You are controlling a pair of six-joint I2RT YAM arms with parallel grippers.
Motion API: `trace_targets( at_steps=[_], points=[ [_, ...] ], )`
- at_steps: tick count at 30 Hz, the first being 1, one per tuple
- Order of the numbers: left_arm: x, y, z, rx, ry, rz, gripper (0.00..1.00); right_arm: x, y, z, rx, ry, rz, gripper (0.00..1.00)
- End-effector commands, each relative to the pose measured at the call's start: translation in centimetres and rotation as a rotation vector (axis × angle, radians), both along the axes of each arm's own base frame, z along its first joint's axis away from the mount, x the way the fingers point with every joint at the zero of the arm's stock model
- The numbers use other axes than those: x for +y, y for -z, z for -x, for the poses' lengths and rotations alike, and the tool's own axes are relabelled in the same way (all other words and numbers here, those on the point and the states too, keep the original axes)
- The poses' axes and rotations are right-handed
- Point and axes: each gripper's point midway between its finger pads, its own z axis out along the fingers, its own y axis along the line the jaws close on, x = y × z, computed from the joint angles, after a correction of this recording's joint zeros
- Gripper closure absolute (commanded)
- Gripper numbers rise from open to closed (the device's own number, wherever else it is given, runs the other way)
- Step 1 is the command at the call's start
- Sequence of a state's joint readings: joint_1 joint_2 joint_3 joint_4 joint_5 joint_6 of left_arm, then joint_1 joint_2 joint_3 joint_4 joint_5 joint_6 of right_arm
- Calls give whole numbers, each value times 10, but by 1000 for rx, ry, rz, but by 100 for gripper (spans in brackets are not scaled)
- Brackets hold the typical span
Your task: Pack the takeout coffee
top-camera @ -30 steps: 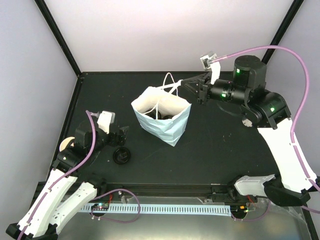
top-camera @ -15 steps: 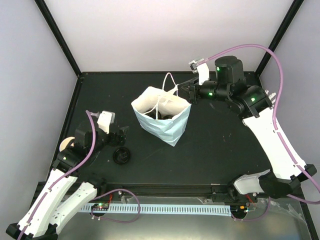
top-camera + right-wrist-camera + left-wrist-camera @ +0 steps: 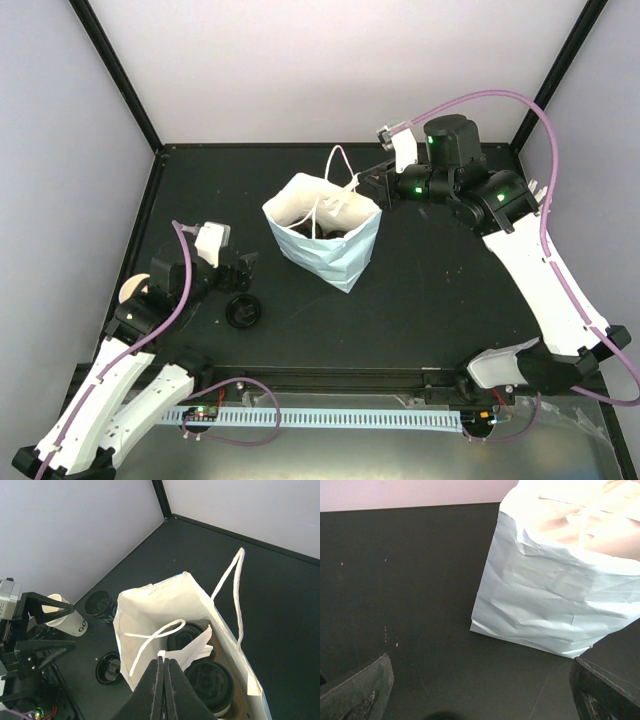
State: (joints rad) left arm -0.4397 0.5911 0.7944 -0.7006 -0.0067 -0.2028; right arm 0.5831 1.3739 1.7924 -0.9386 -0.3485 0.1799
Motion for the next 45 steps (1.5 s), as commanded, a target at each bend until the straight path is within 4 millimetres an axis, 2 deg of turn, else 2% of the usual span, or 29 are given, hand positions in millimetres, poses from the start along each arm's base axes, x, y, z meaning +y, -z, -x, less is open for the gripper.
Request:
trace_targets(
  at_steps=[1,10,12,16,17,22,27,31,35,38,45],
  points=[
    [2,-3,-4,-14,-20,3,1,-1,3,-1,-8,7,22,96],
    [2,-3,-4,-14,-18,4,1,-2,2,-3,-11,16,27,91],
    [2,-3,-4,-12,-18,3,1,-3,1,-4,-14,23,27,84],
    [2,-2,-4,-12,-18,3,1,-5,-1,-5,-19,40,26,53],
    [2,-3,-4,-13,-18,4,1,-6,-2,-5,-23,42,24,48],
    [2,-3,-4,-13,-20,3,1,-12,-7,-7,-44,80,25,32],
    [2,-3,-4,-13,-21,2,1,-32,-15,-13,-98,195,36,17],
    [3,-3,-4,-15,-23,1,1,-52,-19,-13,-166,285,32,15],
    [2,-3,-4,-15,-21,3,1,-61,-17,1,-256,284,-33,1],
    [2,-2,-4,-12,-21,3,1,-71,-17,6,-304,316,-61,0],
    [0,-2,-5,-10,-12,2,1,-79,15,8,-324,340,-31,0]
  ],
)
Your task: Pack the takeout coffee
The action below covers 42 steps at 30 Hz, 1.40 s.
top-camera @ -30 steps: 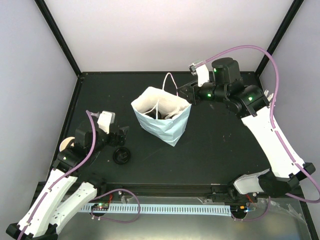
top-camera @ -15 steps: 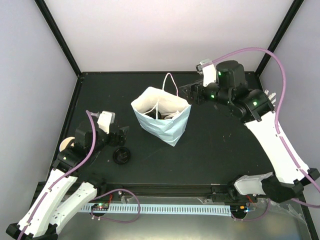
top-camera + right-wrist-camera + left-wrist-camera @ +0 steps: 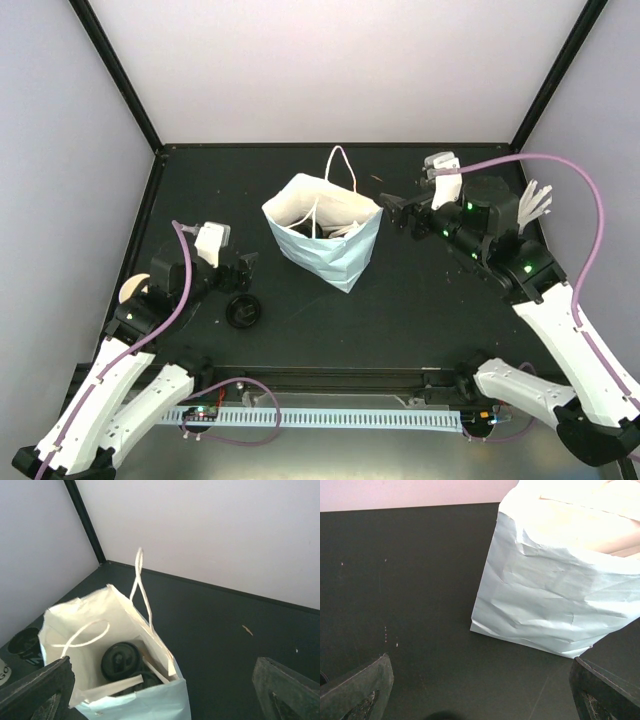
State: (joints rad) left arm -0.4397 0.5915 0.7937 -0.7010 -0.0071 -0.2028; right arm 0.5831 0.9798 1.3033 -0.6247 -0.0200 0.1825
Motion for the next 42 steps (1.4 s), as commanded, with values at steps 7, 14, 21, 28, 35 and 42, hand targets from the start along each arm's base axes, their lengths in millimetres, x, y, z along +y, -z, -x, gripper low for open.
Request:
trace_targets(
  at_steps=[7,14,21,28,35,42],
  points=[
    [-2,-3,-4,-17,3,4,1,-17,29,7,-191,50,-46,0],
    [-10,-2,-2,-38,56,13,1,-44,73,11,-338,156,13,0],
    [-14,8,-3,-117,82,44,1,-66,103,6,-392,261,124,0],
    [-15,14,-14,-238,71,56,1,-76,138,-9,-431,322,94,0],
    [8,27,-40,-228,-127,46,1,-127,178,-35,-374,488,136,0],
    [19,26,-57,-309,-211,8,1,-173,210,-44,-362,693,150,0]
  ],
)
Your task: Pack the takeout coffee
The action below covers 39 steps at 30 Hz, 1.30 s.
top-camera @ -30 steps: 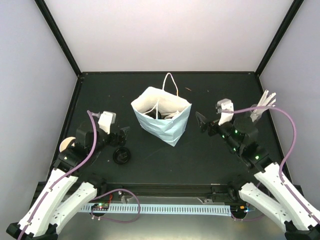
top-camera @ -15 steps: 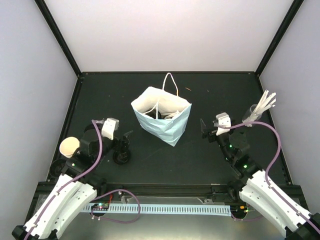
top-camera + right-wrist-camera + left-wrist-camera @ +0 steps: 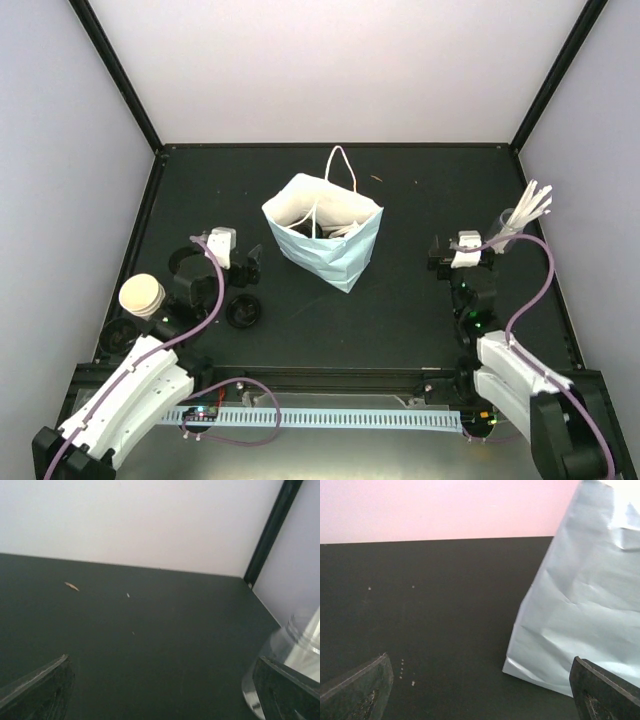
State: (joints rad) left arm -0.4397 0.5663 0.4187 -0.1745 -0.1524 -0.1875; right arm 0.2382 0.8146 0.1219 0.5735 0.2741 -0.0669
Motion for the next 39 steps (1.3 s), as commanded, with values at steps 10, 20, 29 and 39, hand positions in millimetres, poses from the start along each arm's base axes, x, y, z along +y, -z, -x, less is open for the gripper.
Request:
trace_targets(
  at_steps=[10,20,29,39],
  points=[
    [20,-35,-36,-142,-163,-60,1,-21,-18,-36,-142,25,-77,0],
    [53,-24,-62,-194,-304,-58,1,-18,9,-64,-51,-23,-60,0],
    [80,2,-88,-156,-348,-142,1,-24,10,-71,-33,13,-75,0],
    [85,30,-99,-202,-292,-133,1,-24,10,-72,-34,12,-75,0]
  ],
)
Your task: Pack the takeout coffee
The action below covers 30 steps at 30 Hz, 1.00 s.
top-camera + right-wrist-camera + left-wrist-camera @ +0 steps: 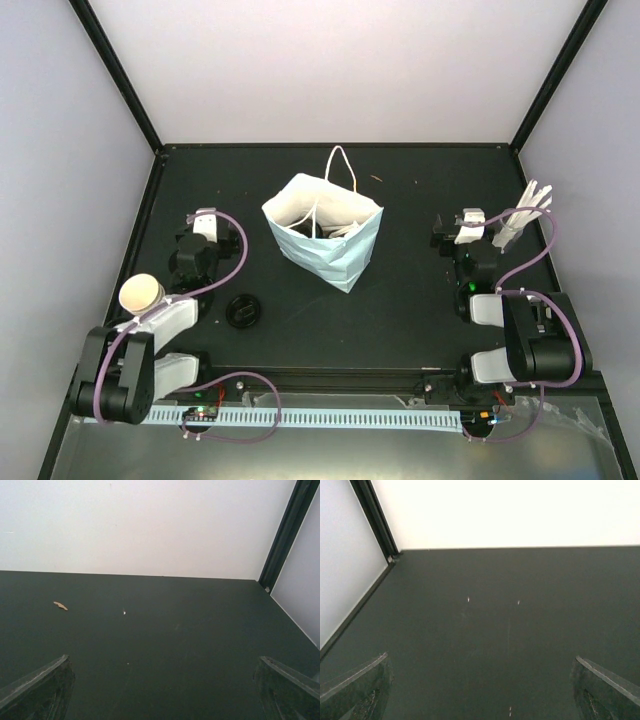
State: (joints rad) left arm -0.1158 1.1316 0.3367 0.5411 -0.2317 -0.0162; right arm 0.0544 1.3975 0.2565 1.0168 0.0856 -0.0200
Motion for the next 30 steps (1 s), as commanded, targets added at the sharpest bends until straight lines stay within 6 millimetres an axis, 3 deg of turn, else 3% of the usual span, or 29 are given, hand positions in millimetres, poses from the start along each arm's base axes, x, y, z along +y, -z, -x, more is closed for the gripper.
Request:
trace_targets(
  at_steps=[1,6,10,30],
  points=[
    [-11,-10,-7,-101,86,2,1,-3,-11,-3,-40,12,-8,0],
    [-8,-14,-20,-94,75,-59,1,-3,-11,-3,-40,11,-7,0],
    [-3,3,-18,-152,61,-72,1,-3,-11,-3,-40,11,-8,0],
    [0,6,-22,-121,58,-56,1,-3,-11,-3,-40,11,-6,0]
  ],
)
